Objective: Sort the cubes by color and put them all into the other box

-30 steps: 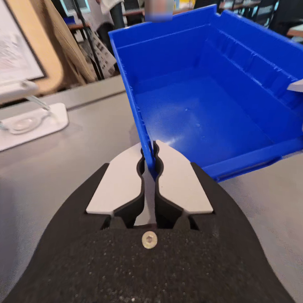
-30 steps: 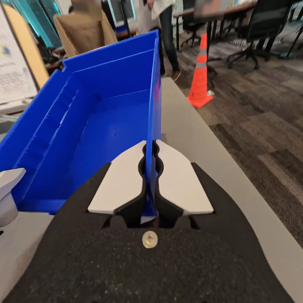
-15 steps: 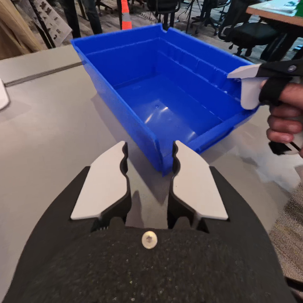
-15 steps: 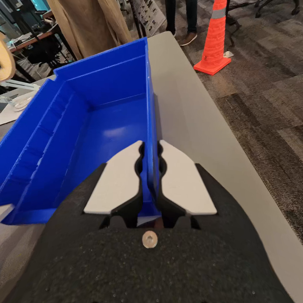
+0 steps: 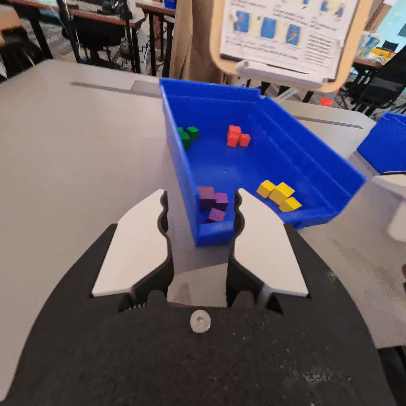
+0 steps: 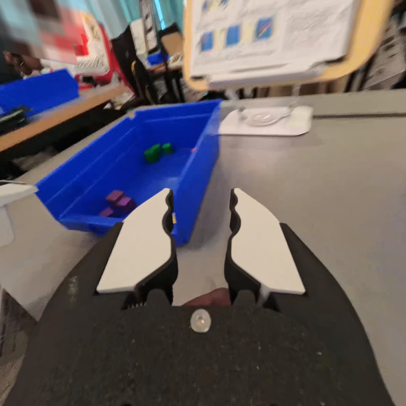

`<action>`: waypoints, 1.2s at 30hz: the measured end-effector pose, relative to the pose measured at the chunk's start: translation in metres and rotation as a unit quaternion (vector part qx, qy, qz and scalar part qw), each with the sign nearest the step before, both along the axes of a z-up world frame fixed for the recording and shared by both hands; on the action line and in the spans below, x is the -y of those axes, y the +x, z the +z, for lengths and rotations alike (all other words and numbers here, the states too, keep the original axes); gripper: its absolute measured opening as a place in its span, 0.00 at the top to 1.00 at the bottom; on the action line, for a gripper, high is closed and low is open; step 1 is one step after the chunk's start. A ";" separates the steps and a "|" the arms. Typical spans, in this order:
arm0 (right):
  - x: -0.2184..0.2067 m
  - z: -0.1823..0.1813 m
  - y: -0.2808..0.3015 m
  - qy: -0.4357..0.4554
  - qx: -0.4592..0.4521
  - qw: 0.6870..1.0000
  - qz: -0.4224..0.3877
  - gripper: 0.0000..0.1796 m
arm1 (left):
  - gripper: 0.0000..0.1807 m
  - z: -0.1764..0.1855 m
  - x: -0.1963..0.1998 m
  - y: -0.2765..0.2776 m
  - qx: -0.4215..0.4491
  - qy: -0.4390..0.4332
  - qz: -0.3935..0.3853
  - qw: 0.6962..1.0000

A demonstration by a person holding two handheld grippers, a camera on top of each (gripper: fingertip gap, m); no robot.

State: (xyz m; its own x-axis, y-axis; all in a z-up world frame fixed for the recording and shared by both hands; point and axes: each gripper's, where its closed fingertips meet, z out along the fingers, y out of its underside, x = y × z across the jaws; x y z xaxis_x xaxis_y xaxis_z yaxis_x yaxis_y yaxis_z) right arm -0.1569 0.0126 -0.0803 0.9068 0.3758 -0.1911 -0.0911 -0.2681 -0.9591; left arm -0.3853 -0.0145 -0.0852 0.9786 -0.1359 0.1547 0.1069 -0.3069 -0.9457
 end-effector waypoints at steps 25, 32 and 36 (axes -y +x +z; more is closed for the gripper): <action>-0.062 -0.011 -0.219 -0.031 0.004 0.996 -0.086 0.98 | 0.98 -0.027 -0.067 -0.186 -0.040 -0.121 0.056 0.990; -0.069 -0.023 -0.312 -0.036 0.026 0.995 -0.085 0.96 | 0.98 -0.040 -0.087 -0.274 -0.034 -0.134 0.038 0.990; -0.072 -0.028 -0.320 -0.034 0.037 0.994 -0.102 0.95 | 0.99 -0.052 -0.099 -0.279 -0.009 -0.127 0.012 0.992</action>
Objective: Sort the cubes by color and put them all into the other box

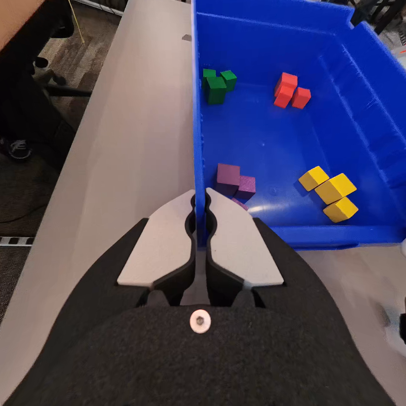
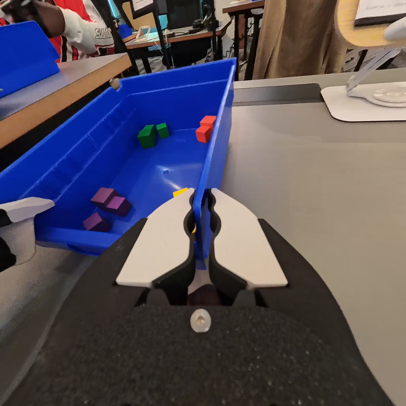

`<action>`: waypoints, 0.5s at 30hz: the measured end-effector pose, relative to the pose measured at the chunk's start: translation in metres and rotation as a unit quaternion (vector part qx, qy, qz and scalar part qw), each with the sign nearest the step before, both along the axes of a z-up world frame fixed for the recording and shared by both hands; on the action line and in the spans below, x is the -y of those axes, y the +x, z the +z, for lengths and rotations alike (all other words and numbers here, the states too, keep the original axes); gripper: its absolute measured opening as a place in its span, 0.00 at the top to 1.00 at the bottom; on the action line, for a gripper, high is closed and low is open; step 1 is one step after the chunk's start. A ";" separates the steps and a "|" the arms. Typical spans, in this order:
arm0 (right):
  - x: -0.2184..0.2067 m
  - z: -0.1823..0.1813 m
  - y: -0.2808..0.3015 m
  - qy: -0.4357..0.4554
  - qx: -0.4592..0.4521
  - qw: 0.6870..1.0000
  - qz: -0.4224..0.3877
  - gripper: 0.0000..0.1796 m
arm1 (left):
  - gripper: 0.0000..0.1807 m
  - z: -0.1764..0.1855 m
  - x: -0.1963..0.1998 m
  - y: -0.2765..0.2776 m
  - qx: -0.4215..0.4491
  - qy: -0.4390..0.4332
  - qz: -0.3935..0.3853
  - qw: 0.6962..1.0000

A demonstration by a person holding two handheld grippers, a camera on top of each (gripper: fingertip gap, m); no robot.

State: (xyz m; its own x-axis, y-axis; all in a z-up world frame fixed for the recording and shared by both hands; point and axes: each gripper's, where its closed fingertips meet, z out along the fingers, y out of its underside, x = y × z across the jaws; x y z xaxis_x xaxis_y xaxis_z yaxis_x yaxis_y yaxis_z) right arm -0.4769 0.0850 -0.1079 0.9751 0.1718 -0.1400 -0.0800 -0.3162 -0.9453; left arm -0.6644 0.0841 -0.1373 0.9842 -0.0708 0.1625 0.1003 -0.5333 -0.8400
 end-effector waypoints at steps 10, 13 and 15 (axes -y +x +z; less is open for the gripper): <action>-0.001 -0.006 -0.006 0.010 -0.028 0.998 0.053 0.89 | 0.88 -0.001 -0.005 -0.004 0.012 -0.001 0.029 1.000; 0.013 0.011 0.005 0.050 -0.015 0.995 0.083 0.75 | 0.75 0.014 0.012 -0.015 0.009 0.020 0.088 0.996; 0.039 0.028 0.016 0.068 -0.023 0.989 0.129 0.75 | 0.70 0.041 0.035 -0.014 0.016 0.071 0.120 0.990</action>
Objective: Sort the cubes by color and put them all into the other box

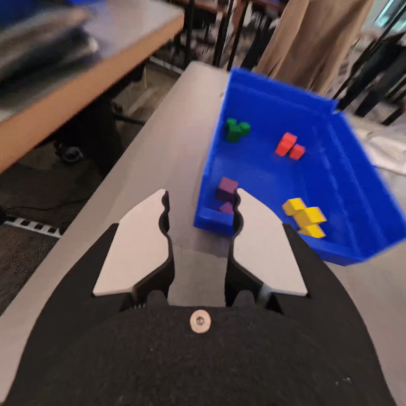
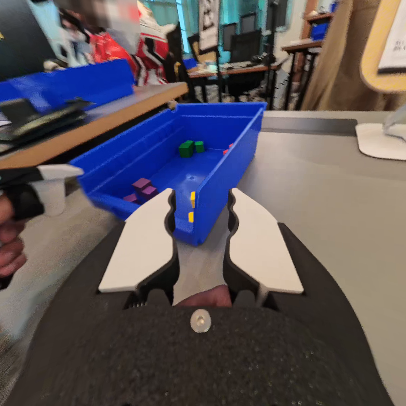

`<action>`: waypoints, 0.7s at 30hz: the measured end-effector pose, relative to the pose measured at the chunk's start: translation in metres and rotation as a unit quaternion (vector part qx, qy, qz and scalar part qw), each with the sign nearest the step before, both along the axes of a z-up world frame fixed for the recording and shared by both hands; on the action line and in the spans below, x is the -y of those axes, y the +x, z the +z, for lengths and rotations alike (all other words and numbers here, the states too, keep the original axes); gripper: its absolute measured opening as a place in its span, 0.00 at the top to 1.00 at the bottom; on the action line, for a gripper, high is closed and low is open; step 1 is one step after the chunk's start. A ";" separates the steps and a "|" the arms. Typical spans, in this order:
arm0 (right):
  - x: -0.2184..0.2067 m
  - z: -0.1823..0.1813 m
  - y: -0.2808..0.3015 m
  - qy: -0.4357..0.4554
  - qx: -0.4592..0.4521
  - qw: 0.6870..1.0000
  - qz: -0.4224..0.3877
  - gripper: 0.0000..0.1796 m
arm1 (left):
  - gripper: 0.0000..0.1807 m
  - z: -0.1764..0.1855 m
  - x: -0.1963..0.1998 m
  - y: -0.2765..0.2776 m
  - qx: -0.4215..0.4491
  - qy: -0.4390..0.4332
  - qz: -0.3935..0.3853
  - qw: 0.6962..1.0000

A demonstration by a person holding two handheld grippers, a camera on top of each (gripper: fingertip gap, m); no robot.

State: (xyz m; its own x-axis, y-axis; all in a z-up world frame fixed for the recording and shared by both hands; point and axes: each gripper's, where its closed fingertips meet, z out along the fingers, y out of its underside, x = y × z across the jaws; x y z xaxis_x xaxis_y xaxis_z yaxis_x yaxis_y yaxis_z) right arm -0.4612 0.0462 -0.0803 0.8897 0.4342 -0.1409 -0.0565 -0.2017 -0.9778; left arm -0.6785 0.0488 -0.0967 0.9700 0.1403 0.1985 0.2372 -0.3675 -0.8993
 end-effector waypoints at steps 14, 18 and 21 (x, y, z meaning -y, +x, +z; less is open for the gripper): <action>0.076 -0.033 0.291 -0.117 0.110 0.977 0.141 0.68 | 0.54 0.026 0.080 0.284 0.028 0.070 -0.257 0.963; 0.068 -0.035 0.352 -0.115 0.024 0.989 0.089 0.62 | 0.53 0.011 0.072 0.330 -0.023 0.063 -0.275 0.959; 0.069 -0.038 0.376 -0.091 0.020 0.994 0.054 0.60 | 0.55 0.006 0.063 0.352 -0.030 0.062 -0.282 0.957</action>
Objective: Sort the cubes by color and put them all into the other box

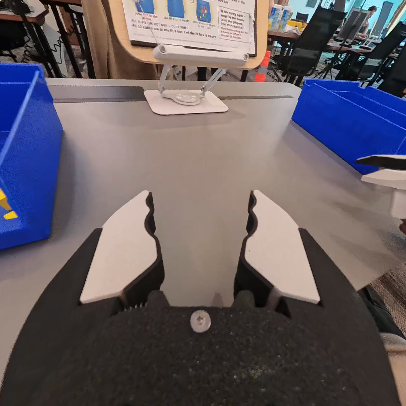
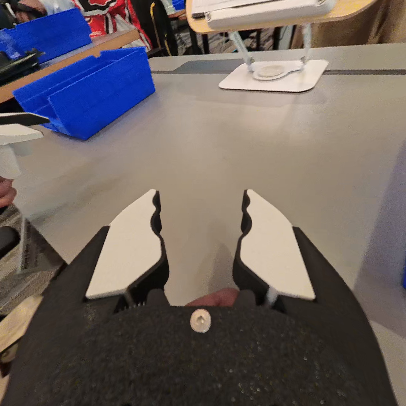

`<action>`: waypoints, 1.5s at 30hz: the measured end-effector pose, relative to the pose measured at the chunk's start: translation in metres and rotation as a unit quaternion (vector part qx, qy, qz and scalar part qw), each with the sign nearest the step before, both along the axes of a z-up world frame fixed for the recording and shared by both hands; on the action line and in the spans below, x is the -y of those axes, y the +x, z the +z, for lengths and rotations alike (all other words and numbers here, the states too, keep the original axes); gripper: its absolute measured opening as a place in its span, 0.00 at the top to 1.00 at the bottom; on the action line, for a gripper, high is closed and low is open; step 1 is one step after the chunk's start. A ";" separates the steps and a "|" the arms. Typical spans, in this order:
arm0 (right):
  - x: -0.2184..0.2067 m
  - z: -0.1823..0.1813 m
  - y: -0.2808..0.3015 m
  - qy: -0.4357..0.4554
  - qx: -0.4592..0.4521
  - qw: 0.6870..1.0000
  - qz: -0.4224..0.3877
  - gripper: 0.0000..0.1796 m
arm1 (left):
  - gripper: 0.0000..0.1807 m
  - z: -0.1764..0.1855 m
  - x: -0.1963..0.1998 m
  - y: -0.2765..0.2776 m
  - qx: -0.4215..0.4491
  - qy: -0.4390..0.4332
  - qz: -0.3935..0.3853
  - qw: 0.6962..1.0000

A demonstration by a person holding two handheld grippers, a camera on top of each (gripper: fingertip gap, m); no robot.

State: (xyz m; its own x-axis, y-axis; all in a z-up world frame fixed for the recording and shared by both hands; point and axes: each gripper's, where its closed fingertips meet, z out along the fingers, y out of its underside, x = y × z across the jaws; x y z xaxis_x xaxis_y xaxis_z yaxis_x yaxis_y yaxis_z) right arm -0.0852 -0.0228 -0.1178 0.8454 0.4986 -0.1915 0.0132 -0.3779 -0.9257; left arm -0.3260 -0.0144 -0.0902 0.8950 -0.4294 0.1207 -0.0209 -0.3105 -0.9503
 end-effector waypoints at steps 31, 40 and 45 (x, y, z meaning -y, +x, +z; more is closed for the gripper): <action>0.009 0.011 -0.017 0.064 0.037 0.997 0.006 0.71 | 0.68 0.024 -0.049 -0.214 -0.153 -0.200 0.042 0.967; 0.009 0.016 -0.030 0.068 0.042 0.996 0.033 0.72 | 0.71 -0.044 -0.129 -0.284 -0.289 -0.419 0.028 0.860; 0.011 0.012 -0.030 0.058 0.034 0.997 0.042 0.74 | 0.70 -0.056 -0.129 -0.254 -0.264 -0.435 -0.030 0.860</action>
State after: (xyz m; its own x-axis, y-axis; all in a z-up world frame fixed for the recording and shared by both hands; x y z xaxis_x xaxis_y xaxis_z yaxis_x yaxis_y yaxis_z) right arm -0.1157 -0.0340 -0.1053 0.8084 0.5843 -0.0720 0.1046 -0.2628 -0.9592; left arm -0.5796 0.1148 -0.1464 0.9033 -0.4290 0.0037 -0.4186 -0.8832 -0.2117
